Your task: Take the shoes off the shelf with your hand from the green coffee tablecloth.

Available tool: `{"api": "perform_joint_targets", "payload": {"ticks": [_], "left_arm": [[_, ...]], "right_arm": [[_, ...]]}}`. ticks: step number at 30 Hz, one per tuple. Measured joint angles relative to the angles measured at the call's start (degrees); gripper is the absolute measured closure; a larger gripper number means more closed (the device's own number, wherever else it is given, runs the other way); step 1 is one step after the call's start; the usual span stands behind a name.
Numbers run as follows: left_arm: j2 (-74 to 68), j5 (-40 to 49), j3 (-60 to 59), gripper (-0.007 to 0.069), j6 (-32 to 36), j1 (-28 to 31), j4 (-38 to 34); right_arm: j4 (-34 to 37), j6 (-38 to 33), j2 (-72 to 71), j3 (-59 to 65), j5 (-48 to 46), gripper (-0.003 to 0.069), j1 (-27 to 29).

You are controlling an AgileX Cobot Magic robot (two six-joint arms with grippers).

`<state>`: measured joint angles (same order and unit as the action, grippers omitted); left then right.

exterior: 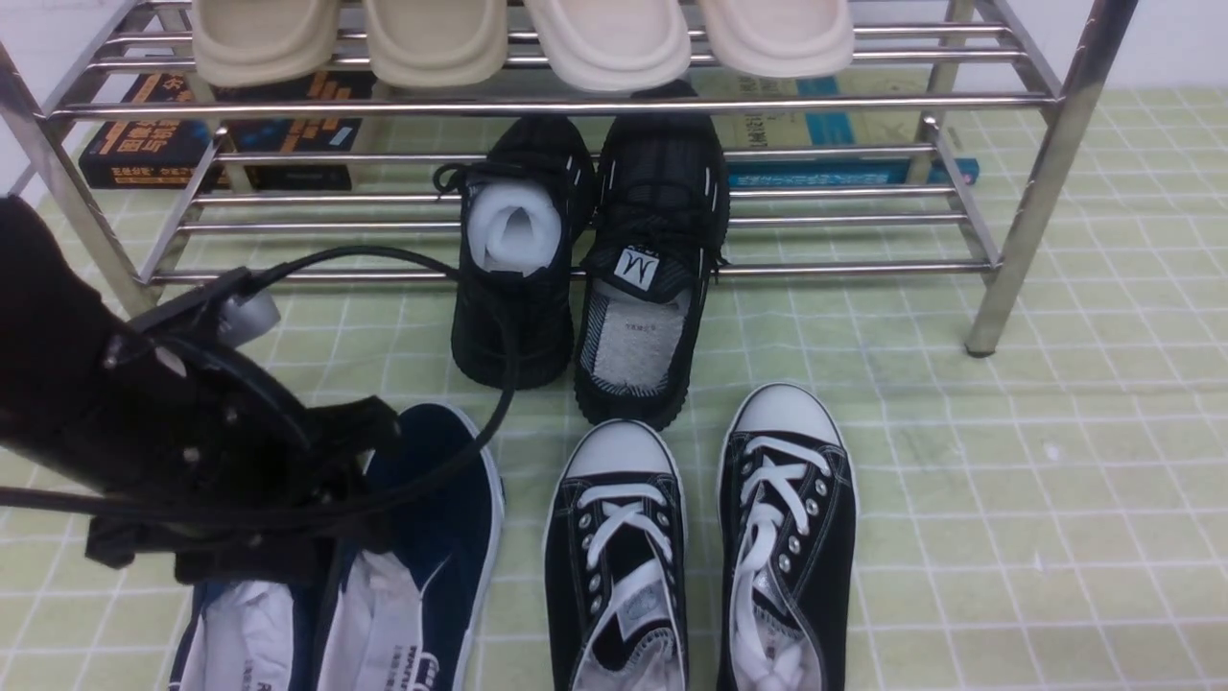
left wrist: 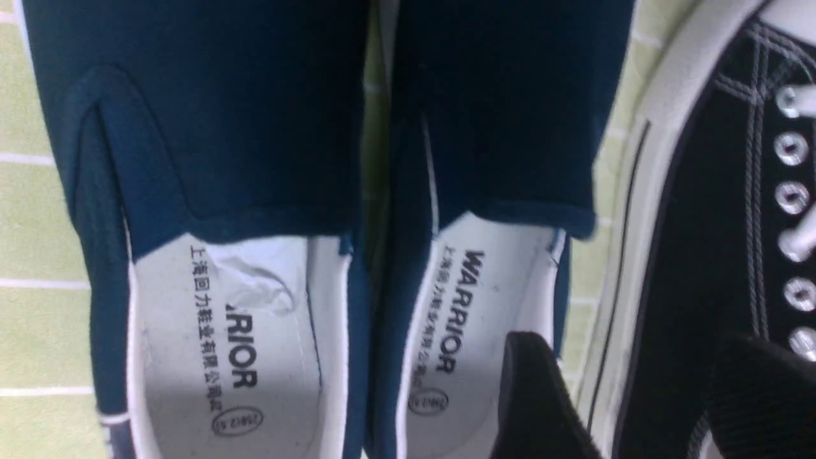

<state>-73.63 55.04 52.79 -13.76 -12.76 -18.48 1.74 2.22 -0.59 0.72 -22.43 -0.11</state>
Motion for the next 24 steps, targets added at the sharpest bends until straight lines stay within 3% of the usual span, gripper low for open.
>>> {"api": "perform_joint_targets", "payload": {"ticks": [4,12,18,24], "left_arm": [[2.9,4.4,5.9,0.0289,1.4,0.0,3.5],[17.1,13.0,15.9,0.0605,5.1,0.0,18.5],[29.5,14.2,10.3,0.0624,5.7,0.0,20.7],[47.8,-0.5,-7.0,0.0624,5.5,0.0,18.9]], "right_arm": [[0.0,0.0,0.0,0.0,0.0,0.042,0.0],[0.0,0.0,0.0,0.0,0.0,0.042,0.0],[0.0,0.0,0.0,0.0,0.0,0.042,0.0],[0.0,0.0,0.0,0.0,0.0,0.042,0.0]]}}
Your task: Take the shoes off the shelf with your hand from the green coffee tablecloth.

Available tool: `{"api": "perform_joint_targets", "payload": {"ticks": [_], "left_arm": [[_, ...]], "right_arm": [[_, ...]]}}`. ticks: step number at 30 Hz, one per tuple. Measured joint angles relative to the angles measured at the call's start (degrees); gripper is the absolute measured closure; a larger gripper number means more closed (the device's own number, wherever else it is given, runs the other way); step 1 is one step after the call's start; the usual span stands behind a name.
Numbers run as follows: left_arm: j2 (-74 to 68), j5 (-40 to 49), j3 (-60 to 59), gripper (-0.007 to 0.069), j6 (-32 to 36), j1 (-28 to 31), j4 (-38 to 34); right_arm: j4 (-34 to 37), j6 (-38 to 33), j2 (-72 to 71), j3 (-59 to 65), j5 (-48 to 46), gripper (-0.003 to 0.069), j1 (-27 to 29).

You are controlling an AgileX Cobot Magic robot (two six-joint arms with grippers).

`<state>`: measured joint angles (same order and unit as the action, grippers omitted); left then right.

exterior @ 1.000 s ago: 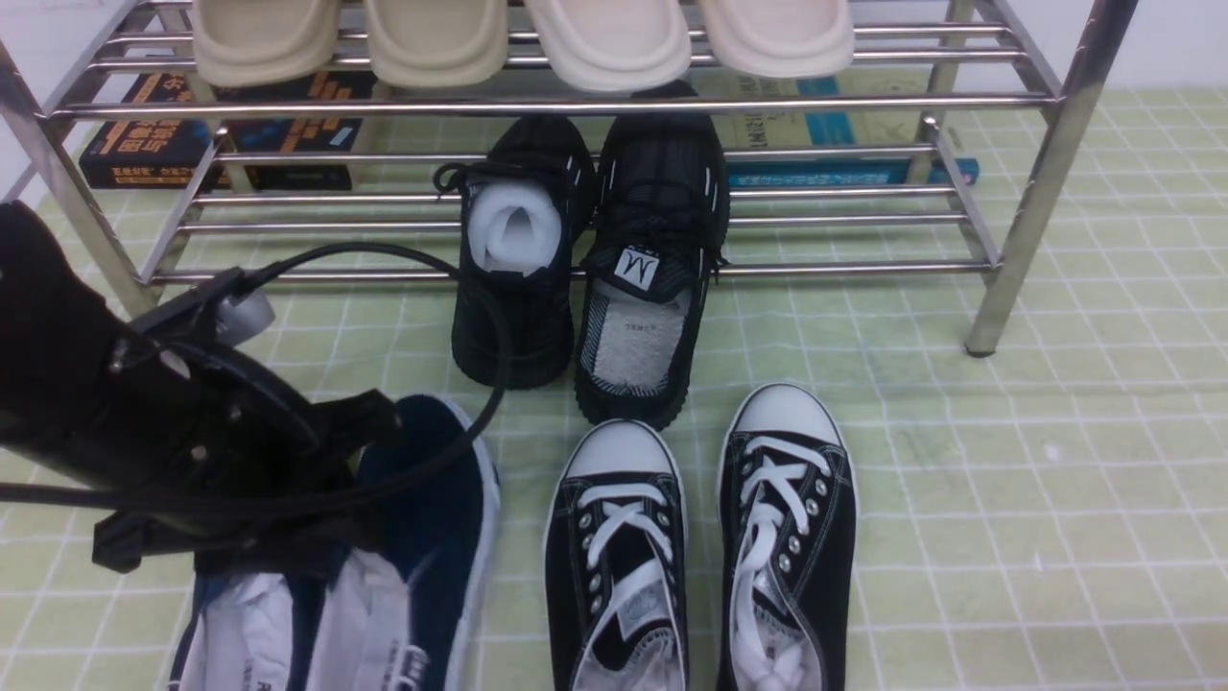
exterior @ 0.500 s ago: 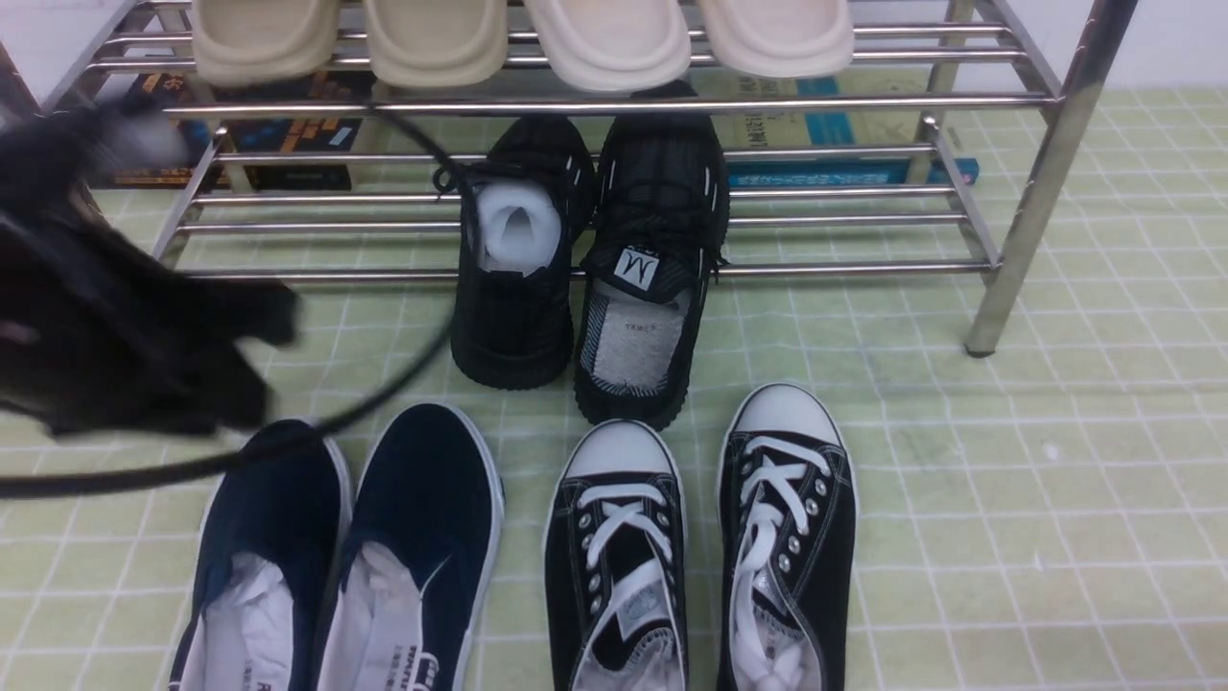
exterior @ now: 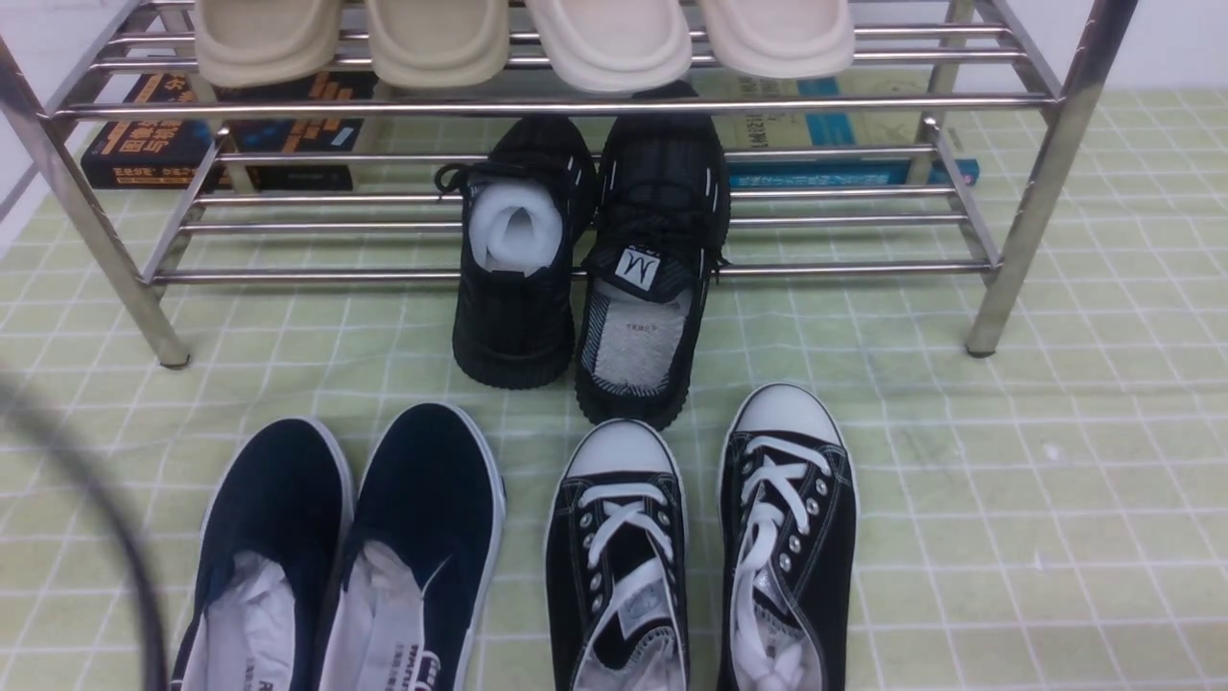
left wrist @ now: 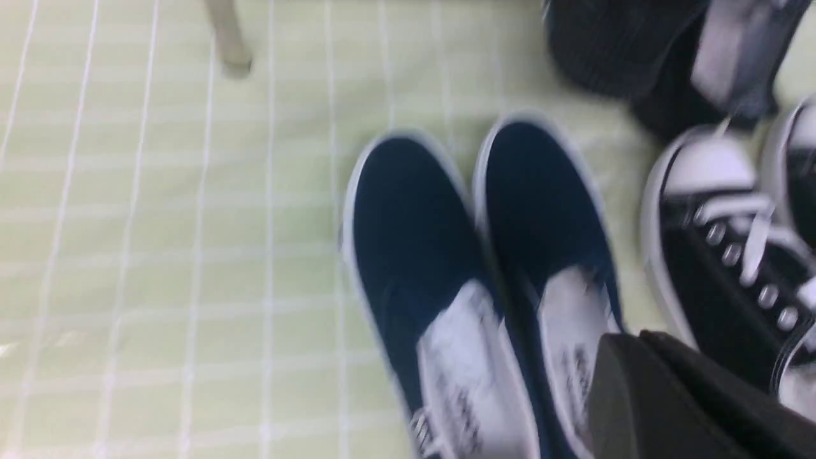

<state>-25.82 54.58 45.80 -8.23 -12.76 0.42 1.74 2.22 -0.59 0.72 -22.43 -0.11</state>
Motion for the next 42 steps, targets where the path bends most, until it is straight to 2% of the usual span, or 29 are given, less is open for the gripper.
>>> {"api": "perform_joint_targets", "payload": {"ticks": [3,4,6,9,14,20,29,38,42], "left_arm": [[10.9,-15.1,-15.3,0.0624,-0.5,0.0,-2.3],[11.4,-15.9,-16.1,0.0624,-0.5,0.0,-2.4],[16.5,-23.9,-24.2,0.0624,-0.7,0.0,-3.8],[20.6,-30.5,-31.8,0.0624,-0.7,0.0,-4.7],[22.2,-34.4,-39.3,0.0624,-0.7,0.0,-4.4],[22.3,-36.8,-41.1,0.0618,-0.7,0.0,-3.3],[22.6,-37.0,-41.7,0.0608,-0.7,0.0,2.4],[26.4,-36.4,-47.3,0.0603,-0.7,0.1,8.1],[26.4,-36.6,-47.3,0.0596,-0.7,3.2,8.7]], "right_arm": [[0.0,0.0,0.0,0.0,0.0,0.042,0.0],[0.0,0.0,0.0,0.0,0.0,0.042,0.0],[0.0,0.0,0.0,0.0,0.0,0.042,0.0],[0.0,0.0,0.0,0.0,0.0,0.042,0.0],[0.0,0.0,0.0,0.0,0.0,0.042,0.0],[0.0,0.0,0.0,0.0,0.0,0.042,0.0],[0.0,0.0,0.0,0.0,0.0,0.042,0.0],[0.0,-0.1,0.0,0.0,0.0,0.042,0.0],[0.0,-0.1,0.0,0.0,0.0,0.042,0.0]]}}
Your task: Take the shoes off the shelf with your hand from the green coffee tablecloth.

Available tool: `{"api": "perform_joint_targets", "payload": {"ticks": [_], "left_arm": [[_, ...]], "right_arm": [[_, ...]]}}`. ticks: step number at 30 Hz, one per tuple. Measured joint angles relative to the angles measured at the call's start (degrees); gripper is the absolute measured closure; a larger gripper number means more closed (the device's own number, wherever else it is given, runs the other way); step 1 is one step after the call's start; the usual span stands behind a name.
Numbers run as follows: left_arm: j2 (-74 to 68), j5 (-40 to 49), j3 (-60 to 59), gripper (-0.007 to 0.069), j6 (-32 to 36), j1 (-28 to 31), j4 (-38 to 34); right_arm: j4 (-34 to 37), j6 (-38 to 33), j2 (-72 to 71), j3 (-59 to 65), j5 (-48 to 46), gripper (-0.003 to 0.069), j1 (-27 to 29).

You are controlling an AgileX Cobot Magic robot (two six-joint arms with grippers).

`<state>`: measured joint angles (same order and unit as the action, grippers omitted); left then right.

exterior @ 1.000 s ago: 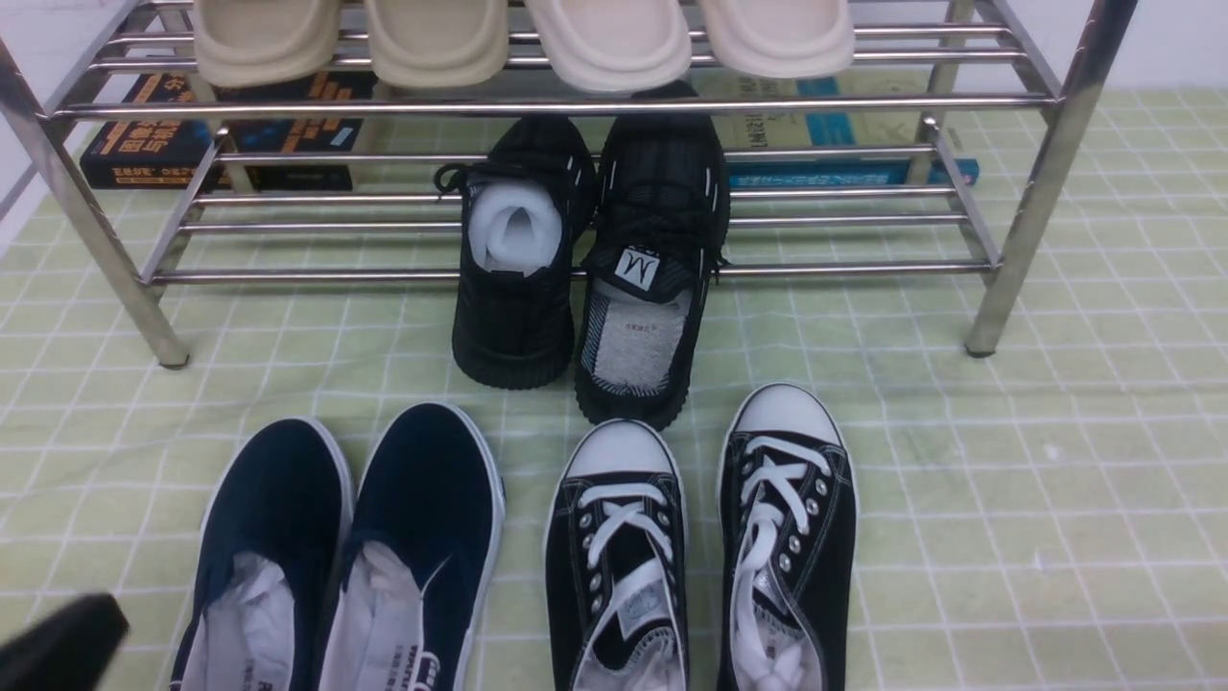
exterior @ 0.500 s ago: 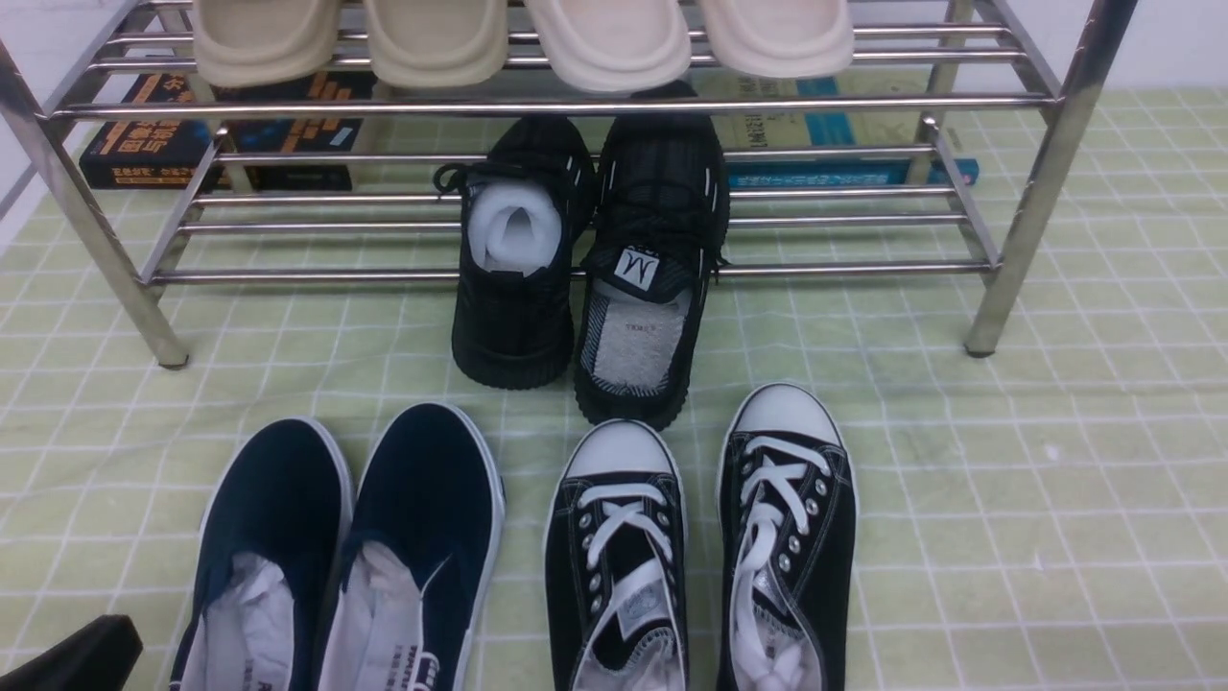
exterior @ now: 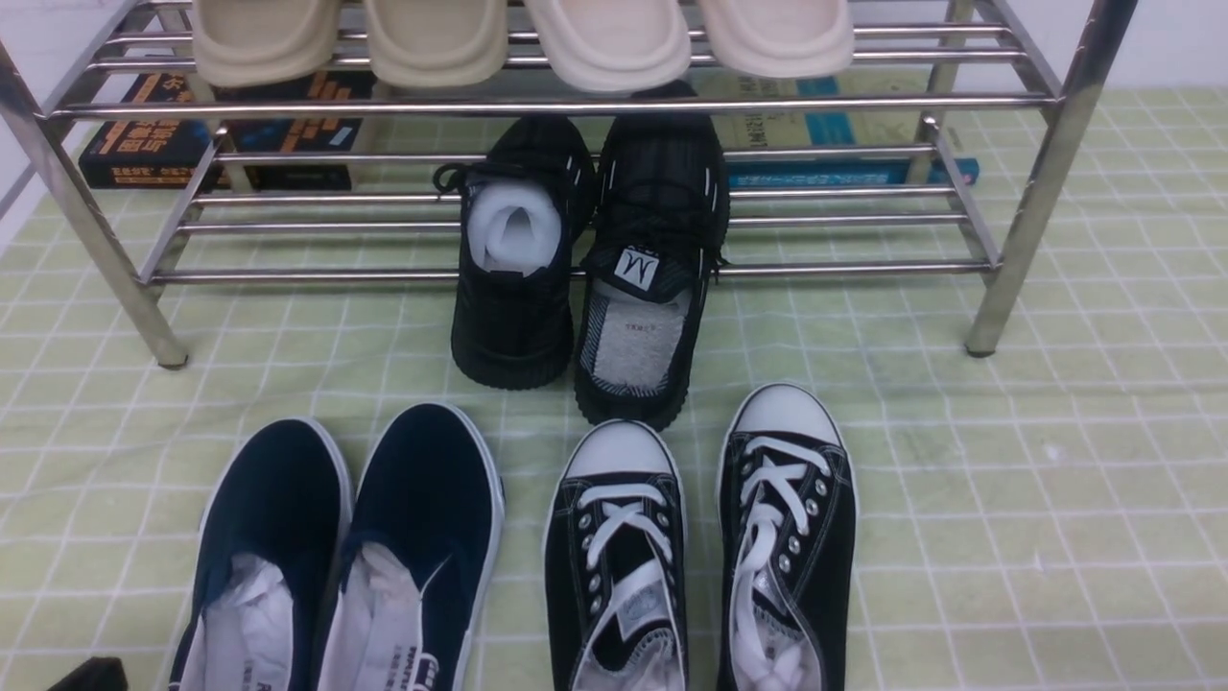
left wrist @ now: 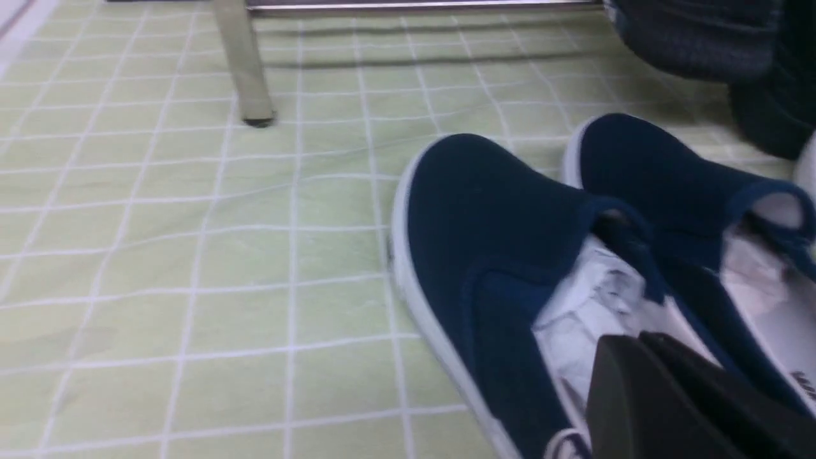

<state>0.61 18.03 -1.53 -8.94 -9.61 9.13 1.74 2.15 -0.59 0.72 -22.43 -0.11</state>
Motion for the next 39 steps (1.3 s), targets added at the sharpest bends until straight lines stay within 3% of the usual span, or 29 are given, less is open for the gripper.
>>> {"api": "perform_joint_targets", "payload": {"ticks": [6,9,28,39], "left_arm": [[0.0,-0.1,0.0,0.0591,0.0,9.8,-0.1],[0.0,1.0,0.0,0.059,0.0,10.7,-0.1],[0.0,2.5,0.2,0.0572,0.0,10.9,-0.1],[0.0,2.5,0.2,0.0571,0.0,8.1,-0.1]], "right_arm": [[0.0,0.0,0.0,0.0,0.0,0.042,0.0],[0.0,0.0,0.0,0.0,0.0,0.042,0.0],[0.0,0.0,0.0,0.0,0.0,0.042,0.0],[0.0,0.0,0.0,0.0,0.0,0.042,0.0]]}}
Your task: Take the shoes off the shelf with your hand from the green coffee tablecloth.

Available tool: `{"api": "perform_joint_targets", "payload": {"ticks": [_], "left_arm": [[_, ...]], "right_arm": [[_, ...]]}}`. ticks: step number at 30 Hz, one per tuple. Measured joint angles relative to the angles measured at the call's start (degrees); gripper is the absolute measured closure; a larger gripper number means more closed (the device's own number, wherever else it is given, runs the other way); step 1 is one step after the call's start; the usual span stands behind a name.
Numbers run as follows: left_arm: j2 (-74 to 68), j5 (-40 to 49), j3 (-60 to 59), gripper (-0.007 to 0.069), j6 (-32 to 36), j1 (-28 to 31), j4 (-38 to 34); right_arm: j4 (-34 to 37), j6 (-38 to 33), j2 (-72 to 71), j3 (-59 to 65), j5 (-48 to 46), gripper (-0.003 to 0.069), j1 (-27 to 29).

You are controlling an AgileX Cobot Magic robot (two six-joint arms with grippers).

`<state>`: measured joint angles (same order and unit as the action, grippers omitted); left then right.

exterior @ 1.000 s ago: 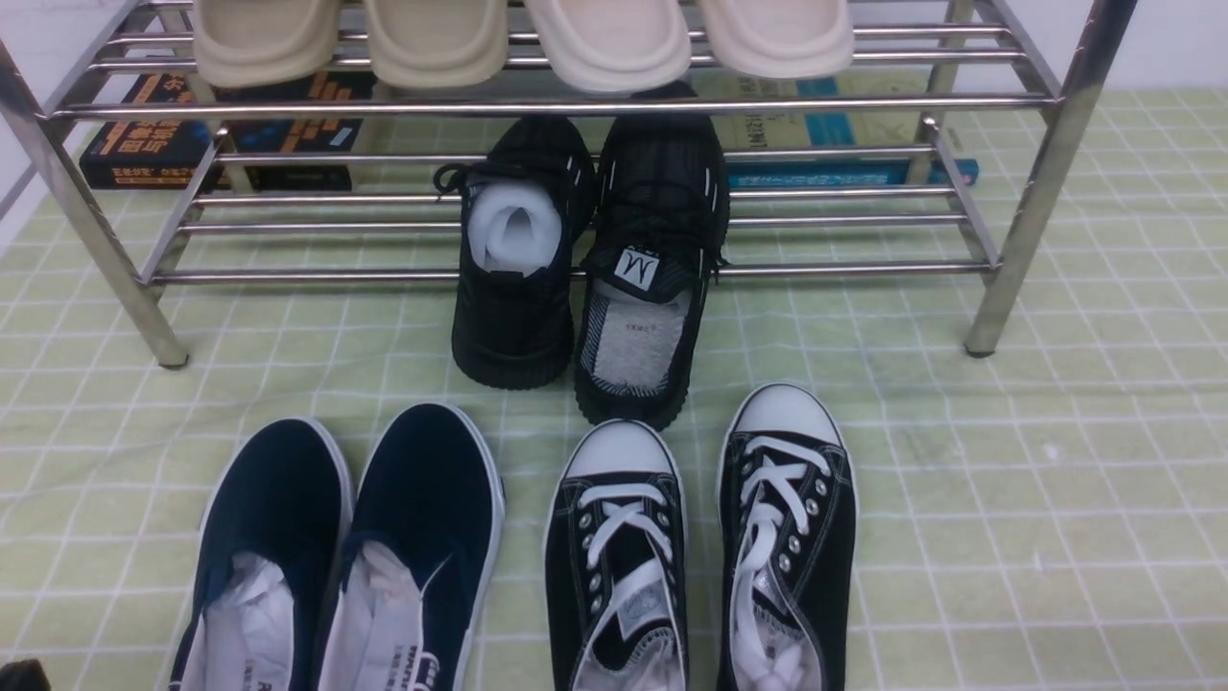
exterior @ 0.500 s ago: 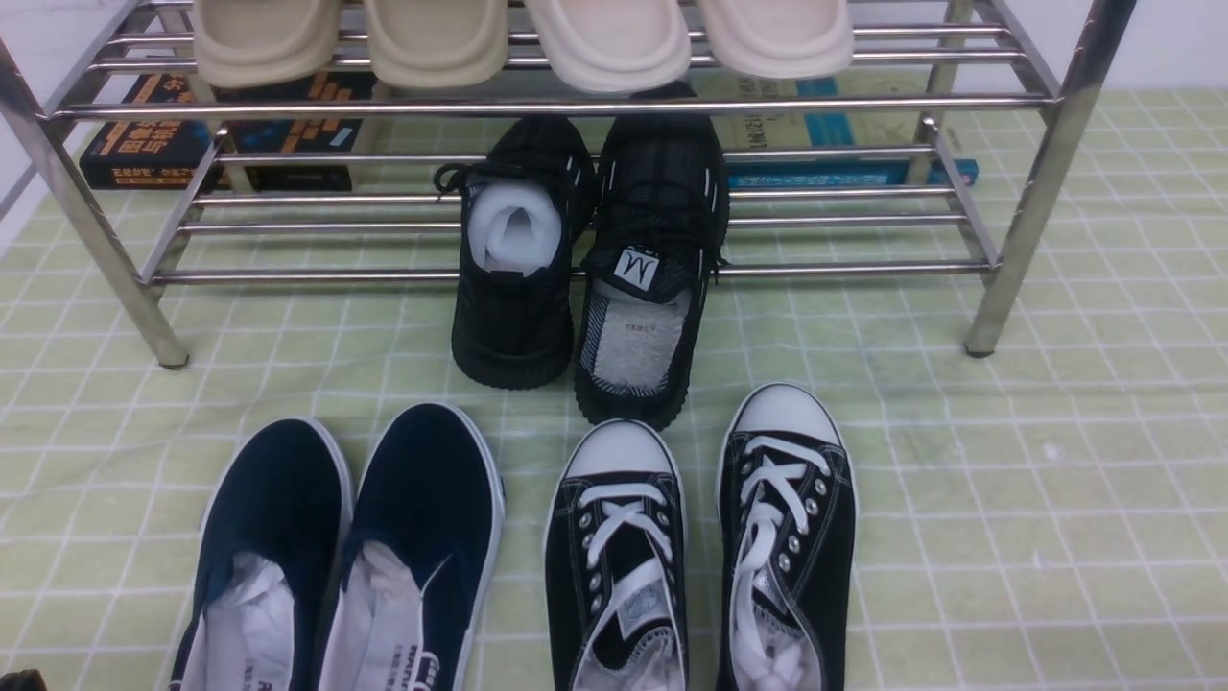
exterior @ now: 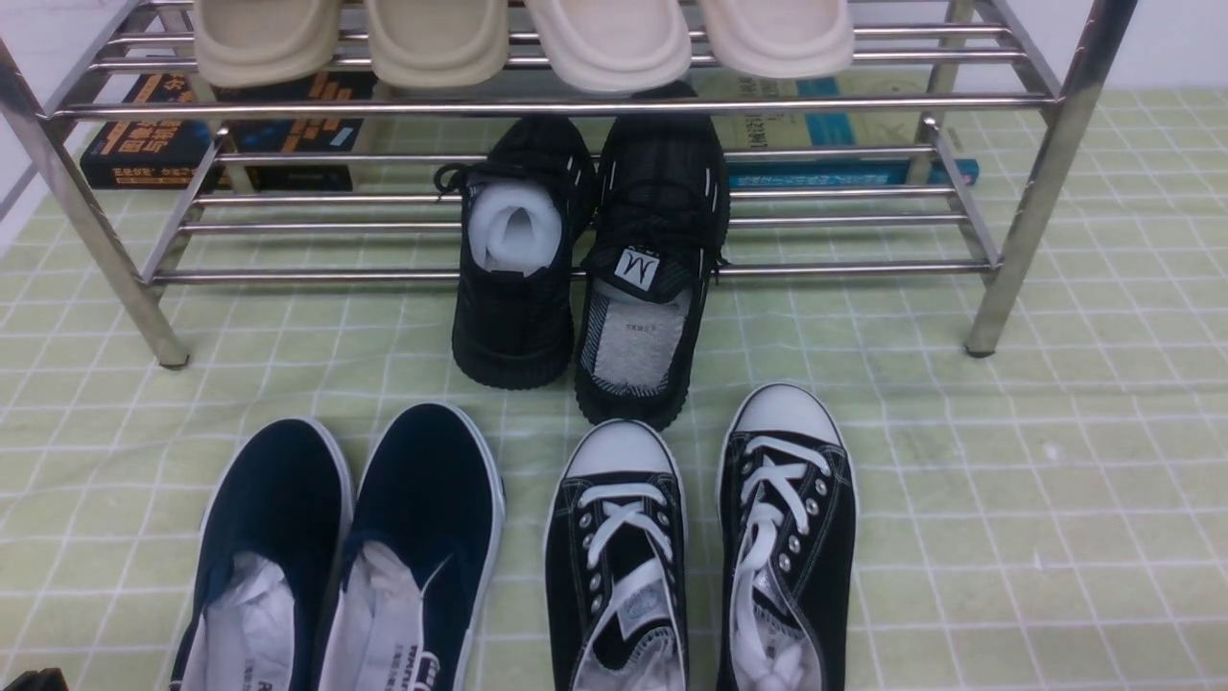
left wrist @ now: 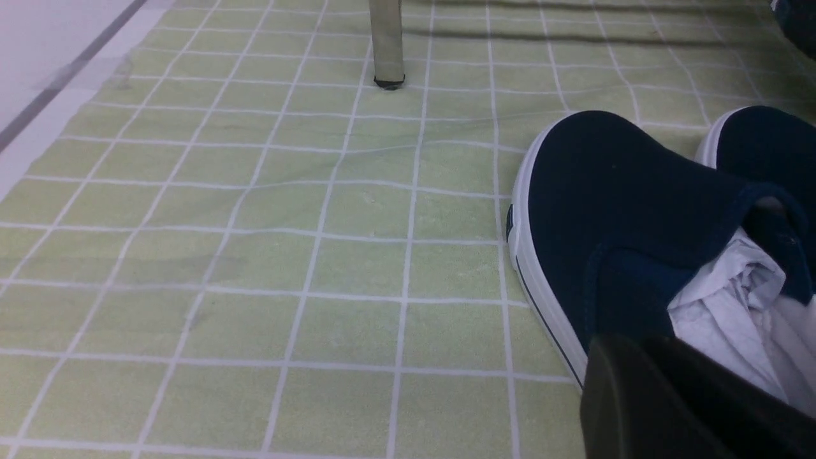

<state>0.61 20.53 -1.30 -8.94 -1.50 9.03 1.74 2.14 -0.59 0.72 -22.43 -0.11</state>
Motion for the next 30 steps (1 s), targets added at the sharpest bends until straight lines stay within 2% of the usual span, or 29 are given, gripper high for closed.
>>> {"api": "perform_joint_targets", "payload": {"ticks": [30], "left_arm": [[0.0,0.0,0.0,0.0538,0.0,0.0,0.0]], "right_arm": [[0.0,0.0,0.0,0.0,0.0,0.042,0.0]]}}
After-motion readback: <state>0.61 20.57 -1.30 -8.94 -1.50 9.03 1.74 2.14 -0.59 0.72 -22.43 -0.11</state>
